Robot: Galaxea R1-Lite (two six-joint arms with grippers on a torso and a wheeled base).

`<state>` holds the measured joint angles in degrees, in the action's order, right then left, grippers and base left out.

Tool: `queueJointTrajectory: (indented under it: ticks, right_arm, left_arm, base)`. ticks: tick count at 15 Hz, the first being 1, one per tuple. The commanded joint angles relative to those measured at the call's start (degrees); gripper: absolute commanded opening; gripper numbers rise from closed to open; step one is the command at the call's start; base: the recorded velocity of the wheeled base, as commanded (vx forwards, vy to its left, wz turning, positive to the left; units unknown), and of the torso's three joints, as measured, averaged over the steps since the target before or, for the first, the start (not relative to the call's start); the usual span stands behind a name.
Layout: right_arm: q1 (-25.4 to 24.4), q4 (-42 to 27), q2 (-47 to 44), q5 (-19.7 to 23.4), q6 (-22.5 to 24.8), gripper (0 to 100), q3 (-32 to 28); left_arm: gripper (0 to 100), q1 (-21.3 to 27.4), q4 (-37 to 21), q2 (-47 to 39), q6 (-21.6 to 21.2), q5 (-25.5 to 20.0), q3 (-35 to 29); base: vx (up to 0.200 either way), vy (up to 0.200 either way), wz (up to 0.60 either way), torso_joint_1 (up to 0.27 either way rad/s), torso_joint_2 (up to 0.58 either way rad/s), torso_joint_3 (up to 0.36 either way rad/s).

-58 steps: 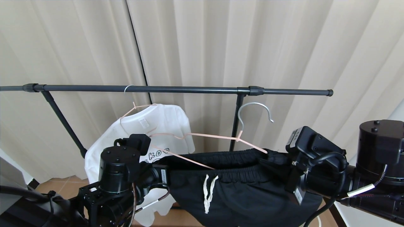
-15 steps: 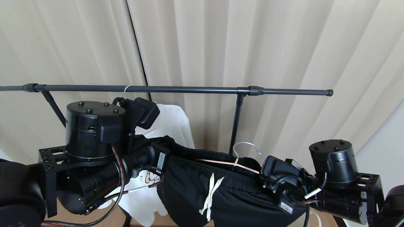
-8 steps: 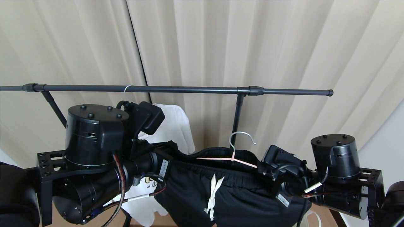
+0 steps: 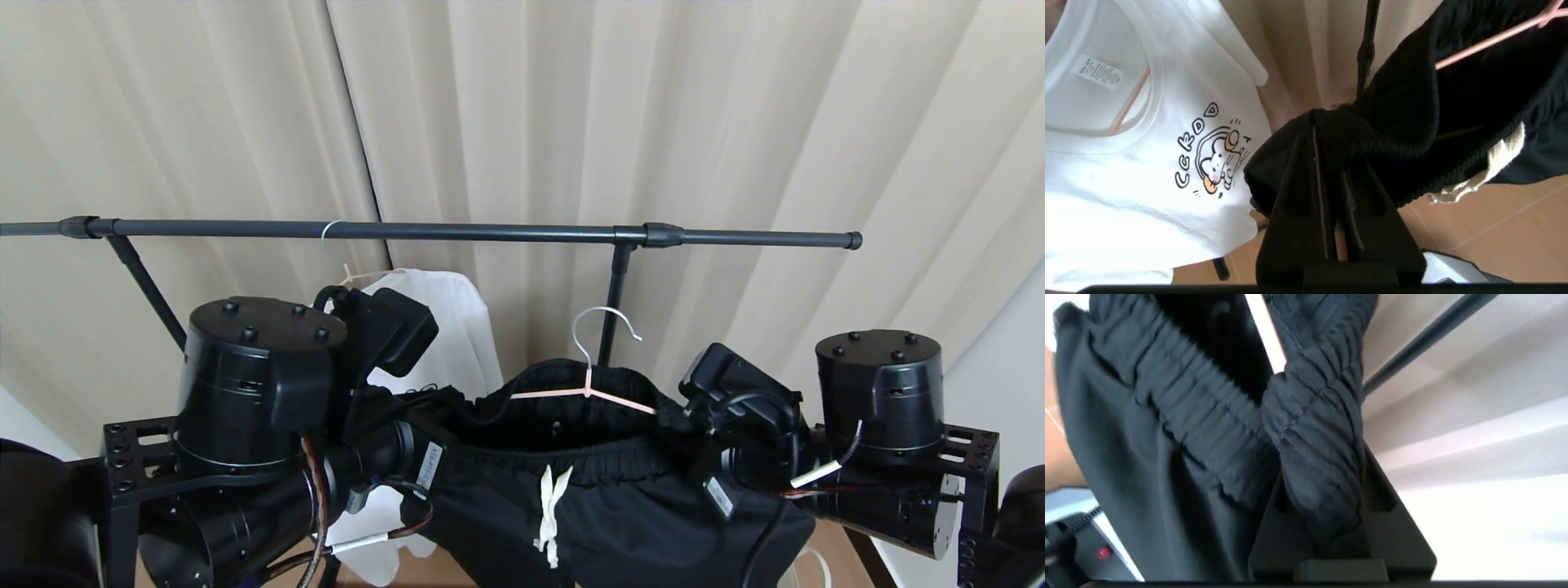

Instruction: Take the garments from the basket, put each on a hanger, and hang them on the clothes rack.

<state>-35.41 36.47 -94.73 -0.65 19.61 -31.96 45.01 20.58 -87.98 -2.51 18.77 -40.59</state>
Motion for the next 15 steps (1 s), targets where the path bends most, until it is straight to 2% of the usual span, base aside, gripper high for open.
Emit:
queueJointTrajectory:
  ticks: [1, 6, 10, 11, 12, 15]
  right_arm:
    - [-0.4, 0.7, 0.2, 0.0, -0.5, 0, 0.0]
    - [-1.6, 1.0, 0.3, 0.1, -3.0, 0, -0.8]
    - [-1.9, 3.9, -0.4, 0.1, -4.6, 0, -0.8]
    - [-1.9, 3.9, -0.4, 0.1, -4.6, 0, -0.7]
    - [-2.8, 4.1, -0.5, 0.1, -4.9, 0, -0.8]
    - [-2.8, 4.2, -1.3, 0.0, -5.7, 0, -1.0]
  left_arm:
    - [0, 0.3, 0.0, -0.5, 1.0, 0.0, 0.9]
    - [0, 0.3, -0.5, -0.5, 6.2, 0.0, 0.5]
    - [0, 0.3, -3.0, -1.8, 13.5, 0.0, -2.7]
    - [0, 0.3, -3.3, -1.8, 13.8, 0.0, -3.0]
    - [0, 1.1, -7.7, -2.2, 18.9, 0.0, -6.7]
    - [0, 2.6, -15.7, -2.6, 26.2, -0.1, -13.3]
  base:
    - [0.000, 0.000, 0.00, 0.000, 0.00, 0.000]
    - [0.000, 0.000, 0.00, 0.000, 0.00, 0.000]
    - [0.000, 0.000, 0.00, 0.000, 0.00, 0.000]
    - [0.000, 0.000, 0.00, 0.000, 0.00, 0.000]
    - [0.000, 0.000, 0.00, 0.000, 0.00, 0.000]
    - [0.000, 0.000, 0.00, 0.000, 0.00, 0.000]
